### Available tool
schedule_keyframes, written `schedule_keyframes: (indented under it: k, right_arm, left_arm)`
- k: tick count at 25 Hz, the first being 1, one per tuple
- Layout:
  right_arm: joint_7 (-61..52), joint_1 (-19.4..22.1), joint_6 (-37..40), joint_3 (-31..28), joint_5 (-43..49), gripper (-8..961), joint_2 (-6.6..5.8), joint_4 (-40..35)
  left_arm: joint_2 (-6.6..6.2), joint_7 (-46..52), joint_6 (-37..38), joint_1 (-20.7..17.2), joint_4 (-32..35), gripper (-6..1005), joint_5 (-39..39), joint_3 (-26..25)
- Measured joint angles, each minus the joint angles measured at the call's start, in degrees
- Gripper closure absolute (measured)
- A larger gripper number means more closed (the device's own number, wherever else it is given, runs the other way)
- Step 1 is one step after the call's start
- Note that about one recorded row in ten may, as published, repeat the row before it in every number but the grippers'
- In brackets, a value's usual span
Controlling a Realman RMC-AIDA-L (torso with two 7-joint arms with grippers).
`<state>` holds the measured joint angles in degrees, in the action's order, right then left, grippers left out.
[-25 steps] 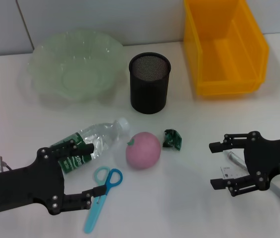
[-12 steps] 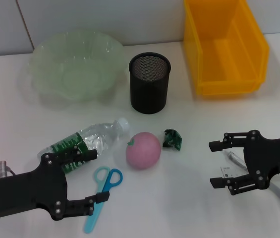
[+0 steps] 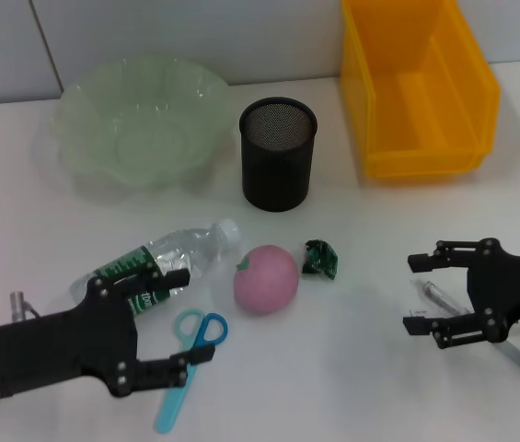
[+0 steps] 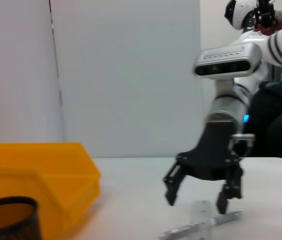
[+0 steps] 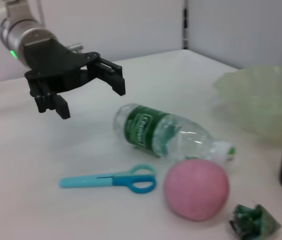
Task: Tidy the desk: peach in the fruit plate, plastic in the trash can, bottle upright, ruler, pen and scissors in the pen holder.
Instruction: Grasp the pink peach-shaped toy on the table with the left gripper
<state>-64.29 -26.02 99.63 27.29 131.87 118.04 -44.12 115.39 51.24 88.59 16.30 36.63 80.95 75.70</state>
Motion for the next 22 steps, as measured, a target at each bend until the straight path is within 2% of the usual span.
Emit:
schedule_keyframes:
  k: [1, 2, 3, 4, 6, 7, 8, 10, 14, 15, 21, 22]
  right_arm:
    - [0.0, 0.0, 0.0, 0.0, 0.0, 121, 0.00, 0.0]
    - [-0.3, 0.4, -0.1, -2.4, -0.1, 121, -0.03, -0.1]
    - [-0.3, 0.4, -0.1, -2.4, -0.1, 121, -0.03, -0.1]
    - [-0.8, 0.9, -0.1, -4.8, -0.1, 121, -0.28, -0.2]
    - [-1.4, 1.0, -0.1, -6.0, -0.1, 121, -0.58, -0.2]
    - [-3.0, 1.1, 0.2, -7.4, -0.3, 121, -1.32, -0.3]
    - [-3.0, 1.1, 0.2, -7.4, -0.3, 121, -1.32, -0.3]
    - [-5.3, 1.0, 0.6, -7.8, -0.9, 121, -1.92, -1.3]
    - [-7.1, 0.8, 0.6, -7.9, -1.4, 121, -1.96, -2.8]
    - [-7.5, 0.7, 0.6, -7.9, -1.5, 121, -1.95, -3.0]
    - [-8.4, 0.4, 0.6, -7.9, -2.2, 121, -1.94, -3.7]
    - [-8.4, 0.3, 0.6, -7.9, -2.2, 121, -1.94, -3.8]
  left_arm:
    - [0.25, 0.1, -0.7, 0.3, 0.2, 164, 0.0, -0.3]
    - [0.67, 0.7, -2.3, 1.1, 0.5, 165, 0.0, -1.2]
    - [0.67, 0.7, -2.3, 1.1, 0.5, 165, 0.0, -1.2]
    - [0.79, 1.3, -3.2, 1.8, 0.6, 165, 0.0, -1.7]
    - [0.86, 2.9, -5.4, 3.8, 0.3, 166, 0.0, -2.5]
    - [0.88, 5.0, -8.2, 6.2, -0.1, 166, 0.6, -2.7]
    - [0.88, 5.0, -8.2, 6.2, -0.1, 166, 0.6, -2.7]
    - [1.30, 8.4, -12.6, 9.7, -0.2, 167, 4.1, -2.7]
    - [1.99, 10.1, -14.4, 11.4, 0.0, 168, 7.1, -2.7]
    - [2.60, 10.9, -15.2, 12.2, 0.9, 168, 8.9, -2.5]
    - [2.99, 12.3, -16.3, 12.9, 2.1, 169, 11.3, -2.0]
    - [3.09, 13.0, -16.6, 13.7, 2.4, 169, 13.2, -0.6]
